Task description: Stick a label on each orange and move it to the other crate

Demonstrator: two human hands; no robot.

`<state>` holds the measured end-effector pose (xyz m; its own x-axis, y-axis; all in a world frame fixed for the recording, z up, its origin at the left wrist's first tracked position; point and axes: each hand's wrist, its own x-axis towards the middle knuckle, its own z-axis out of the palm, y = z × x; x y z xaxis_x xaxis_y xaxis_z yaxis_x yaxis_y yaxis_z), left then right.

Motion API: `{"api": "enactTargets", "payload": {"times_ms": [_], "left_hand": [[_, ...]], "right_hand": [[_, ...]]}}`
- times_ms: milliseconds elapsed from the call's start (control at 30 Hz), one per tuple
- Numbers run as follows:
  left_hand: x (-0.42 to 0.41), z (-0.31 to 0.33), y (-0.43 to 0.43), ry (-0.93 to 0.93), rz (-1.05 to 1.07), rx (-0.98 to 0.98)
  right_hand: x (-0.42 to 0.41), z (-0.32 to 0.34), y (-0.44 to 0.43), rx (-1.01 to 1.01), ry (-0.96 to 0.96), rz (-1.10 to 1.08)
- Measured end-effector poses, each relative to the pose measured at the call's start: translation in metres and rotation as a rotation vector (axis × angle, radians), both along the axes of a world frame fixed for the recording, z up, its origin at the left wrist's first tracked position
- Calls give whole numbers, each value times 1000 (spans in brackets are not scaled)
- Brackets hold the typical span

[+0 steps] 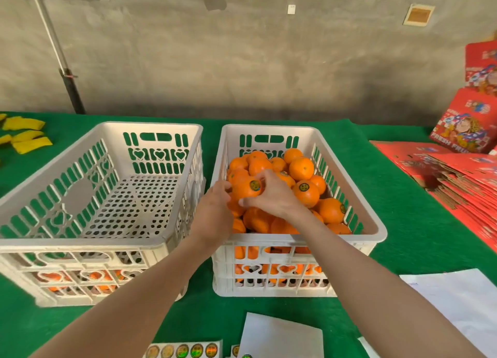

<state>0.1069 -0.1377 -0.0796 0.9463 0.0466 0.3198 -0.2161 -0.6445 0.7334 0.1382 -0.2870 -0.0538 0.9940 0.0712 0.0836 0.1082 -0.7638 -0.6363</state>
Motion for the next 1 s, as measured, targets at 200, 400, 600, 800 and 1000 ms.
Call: {"api": "enactTargets", "payload": {"times_ms": [200,400,600,800,1000], "left_hand": [[-5,6,1,16,-3,106],[-3,4,0,-61,29,204],[-22,8,-7,-157,30,207],[-66,1,-11,-273,-151,147],[-146,-72,-2,-7,-196,35]], "right_hand": [[4,-12,27,-500,177,126],[-76,0,12,240,-582,200],[-152,-110,-14,-322,338,310],[-149,-164,-17,-496,419,205],[-151,-159,-29,-371,261,218]]}}
